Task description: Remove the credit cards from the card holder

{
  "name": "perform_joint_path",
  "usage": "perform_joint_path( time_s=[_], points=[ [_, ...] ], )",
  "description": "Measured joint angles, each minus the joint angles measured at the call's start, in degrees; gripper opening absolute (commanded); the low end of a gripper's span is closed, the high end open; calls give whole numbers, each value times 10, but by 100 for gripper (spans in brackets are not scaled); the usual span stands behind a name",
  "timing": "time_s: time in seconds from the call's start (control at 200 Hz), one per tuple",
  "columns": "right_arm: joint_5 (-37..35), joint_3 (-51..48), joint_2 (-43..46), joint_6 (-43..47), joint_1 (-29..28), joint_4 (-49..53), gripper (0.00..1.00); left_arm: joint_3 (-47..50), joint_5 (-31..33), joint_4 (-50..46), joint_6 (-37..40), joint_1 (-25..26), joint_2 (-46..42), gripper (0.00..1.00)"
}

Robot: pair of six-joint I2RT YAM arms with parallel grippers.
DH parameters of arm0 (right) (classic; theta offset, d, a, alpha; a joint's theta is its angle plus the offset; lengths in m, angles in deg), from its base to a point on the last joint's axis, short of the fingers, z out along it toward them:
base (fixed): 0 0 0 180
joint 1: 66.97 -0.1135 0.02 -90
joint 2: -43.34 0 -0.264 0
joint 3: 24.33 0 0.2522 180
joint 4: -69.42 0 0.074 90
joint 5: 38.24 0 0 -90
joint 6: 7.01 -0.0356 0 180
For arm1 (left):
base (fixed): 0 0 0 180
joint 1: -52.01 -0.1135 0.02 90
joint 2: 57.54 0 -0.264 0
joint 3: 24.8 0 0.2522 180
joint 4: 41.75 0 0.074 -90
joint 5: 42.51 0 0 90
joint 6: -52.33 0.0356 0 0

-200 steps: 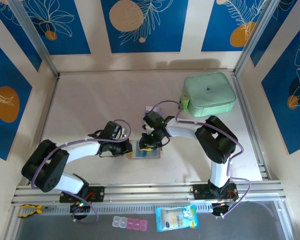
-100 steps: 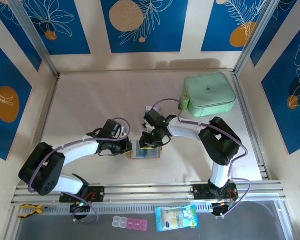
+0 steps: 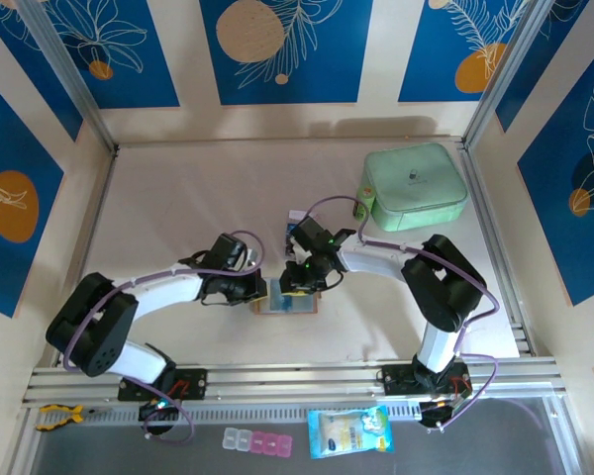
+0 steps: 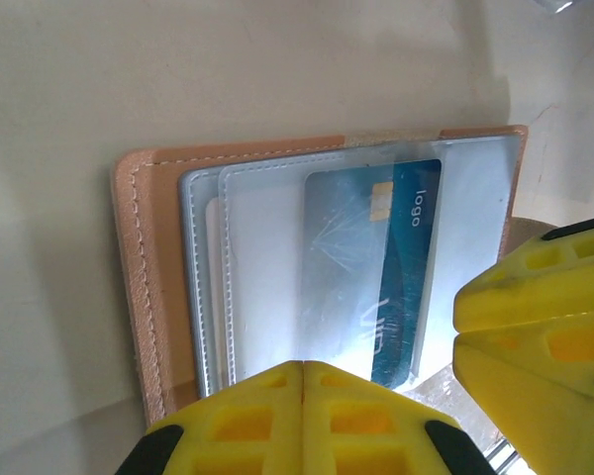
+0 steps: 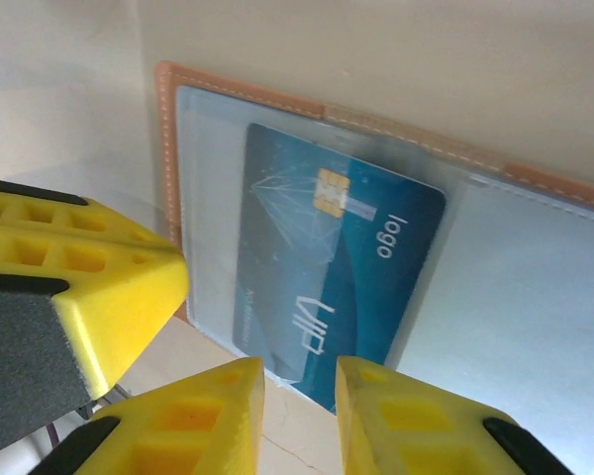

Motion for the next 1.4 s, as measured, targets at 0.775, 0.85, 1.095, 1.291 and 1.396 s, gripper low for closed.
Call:
perform_joint_path(
  time_s=[0.775,0.85,1.095,1.291,1.396],
  points=[
    [12,-28,-6,-6,16,-34,26,-10,-8,15,0,7,38,2],
    [16,-30,-7,-8,16,-38,26,-10,-8,14,0,7,38,1],
    [27,-34,-17,-15,16,-56,26,-10,-8,10,0,7,38,2],
    [33,-35,-20,-16,16,-60,26,-12,-8,5,0,7,38,1],
    [32,-35,-21,-16,16,-60,27,-12,-8,4,0,7,38,1]
  ],
)
